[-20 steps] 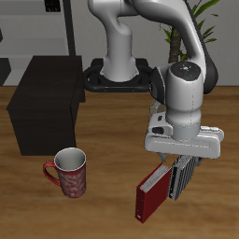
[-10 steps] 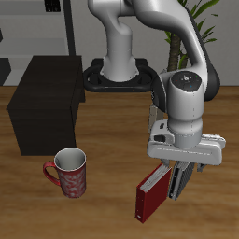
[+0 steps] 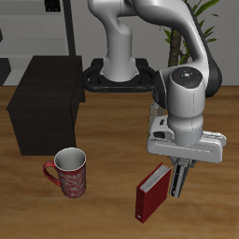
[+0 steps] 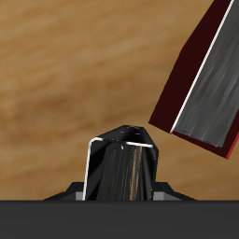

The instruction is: Place the striped book upright on top of the shelf and place the red book upright on top of the shelf

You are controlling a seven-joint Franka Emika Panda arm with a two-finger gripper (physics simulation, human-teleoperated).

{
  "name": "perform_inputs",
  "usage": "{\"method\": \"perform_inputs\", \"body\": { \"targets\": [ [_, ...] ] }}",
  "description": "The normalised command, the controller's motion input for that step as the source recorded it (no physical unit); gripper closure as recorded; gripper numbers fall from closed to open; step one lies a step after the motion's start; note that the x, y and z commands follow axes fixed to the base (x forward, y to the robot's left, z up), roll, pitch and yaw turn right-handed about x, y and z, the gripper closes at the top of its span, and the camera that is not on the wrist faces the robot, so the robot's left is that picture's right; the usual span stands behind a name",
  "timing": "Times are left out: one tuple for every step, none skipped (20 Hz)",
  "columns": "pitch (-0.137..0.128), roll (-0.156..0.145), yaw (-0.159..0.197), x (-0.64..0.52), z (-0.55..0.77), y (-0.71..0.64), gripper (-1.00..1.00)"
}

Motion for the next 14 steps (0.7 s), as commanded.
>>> {"method": "perform_inputs", "body": {
  "targets": [
    [-0.038,0.026,0.037,-0.20,0.32,-0.01,1.00],
    [0.000,0.000,0.000,0.05,0.00,0.02,1.00],
    [-0.028,-0.004,0.044,-0.16,0.31,-0.09,1.00],
    [0.017,-0.011,-0.039,-0.13,0.23,-0.13,1.00],
    [0.021,0.004,-0.017,-0.18,0.46,-0.12,1.00],
    [-0.060,-0.001,0.095,-0.22,0.48,-0.11,1.00],
    [0.013,-0.019,0.047,-0.25,0.47,-0.16,1.00],
    [-0.048,0.024,-0.021,-0.25,0.58,-0.17,1.00],
    [-0.016,-0.046,0.019,-0.22,0.56,-0.24,1.00],
    [0.000,0.000,0.000,0.08,0.01,-0.01,1.00],
    [0.001,-0.047,0.043,-0.55,1.00,-0.34,1.00],
    [0.000,0.000,0.000,0.13,0.00,0.00,1.00],
    [-0.147,-0.032,0.004,-0.32,0.73,-0.22,1.00],
    [-0.067,-0.007,-0.024,-0.30,0.80,-0.33,1.00]
  ]
}}
